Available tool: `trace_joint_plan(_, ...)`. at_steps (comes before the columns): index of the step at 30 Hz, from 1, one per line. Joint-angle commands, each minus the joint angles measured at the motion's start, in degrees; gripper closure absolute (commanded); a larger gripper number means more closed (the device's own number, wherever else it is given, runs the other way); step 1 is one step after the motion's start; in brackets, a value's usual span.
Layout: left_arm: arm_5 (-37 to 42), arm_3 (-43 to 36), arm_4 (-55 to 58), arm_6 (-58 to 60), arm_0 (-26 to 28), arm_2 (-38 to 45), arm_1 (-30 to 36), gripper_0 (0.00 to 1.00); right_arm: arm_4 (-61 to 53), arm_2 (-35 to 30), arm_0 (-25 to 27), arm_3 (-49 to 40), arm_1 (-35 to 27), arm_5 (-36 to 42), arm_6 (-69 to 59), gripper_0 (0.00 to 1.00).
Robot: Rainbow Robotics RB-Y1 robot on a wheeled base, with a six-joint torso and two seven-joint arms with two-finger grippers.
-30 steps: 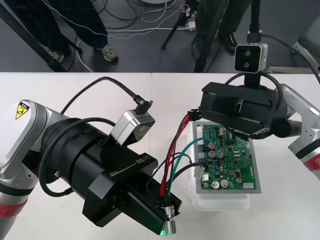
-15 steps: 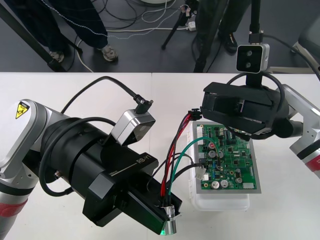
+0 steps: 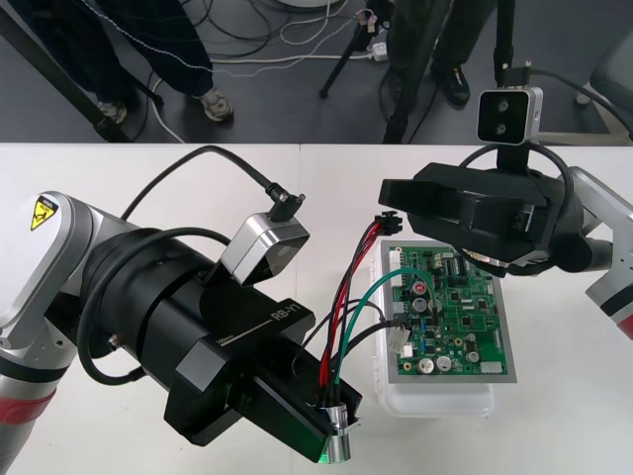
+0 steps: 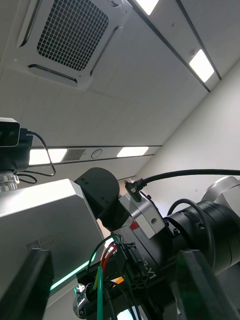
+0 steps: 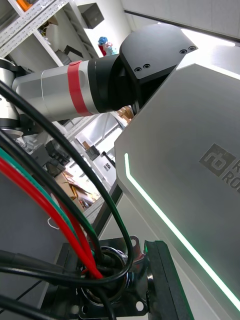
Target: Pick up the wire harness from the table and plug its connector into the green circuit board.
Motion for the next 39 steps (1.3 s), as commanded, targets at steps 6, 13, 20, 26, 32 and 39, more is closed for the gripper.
trace_joint_plan(6,-1.35,-0.34,-0.83,-0.10,-3.70,-0.57,-3.18,1.00,1.42,-0.44,0.59,-0.20,1.32,-0.53,1.81,0.02)
trace_joint_plan(13,-1.35,-0.34,-1.27,-0.63,-4.41,-0.57,-4.23,1.00,1.77,-0.44,0.50,-0.20,2.90,-0.53,1.55,0.02)
trace_joint_plan(20,-1.35,-0.34,-1.45,-0.81,-4.58,-0.57,-4.32,1.00,1.34,-0.44,0.59,-0.29,2.90,-0.53,1.81,0.02)
trace_joint_plan(26,-1.35,-0.34,-1.54,-0.89,-4.49,-0.57,-4.23,1.00,0.81,-0.44,0.50,-1.17,2.99,-0.53,1.81,0.02)
trace_joint_plan(32,-1.35,-0.34,-1.54,-0.81,-4.49,-0.57,-4.23,1.00,0.81,-0.44,0.50,-1.26,3.52,-0.53,1.64,0.02)
trace_joint_plan(39,-1.35,-0.34,-1.54,-0.63,-4.49,-0.48,-4.23,1.00,0.90,-0.44,0.50,-1.34,3.96,-0.53,1.81,0.11)
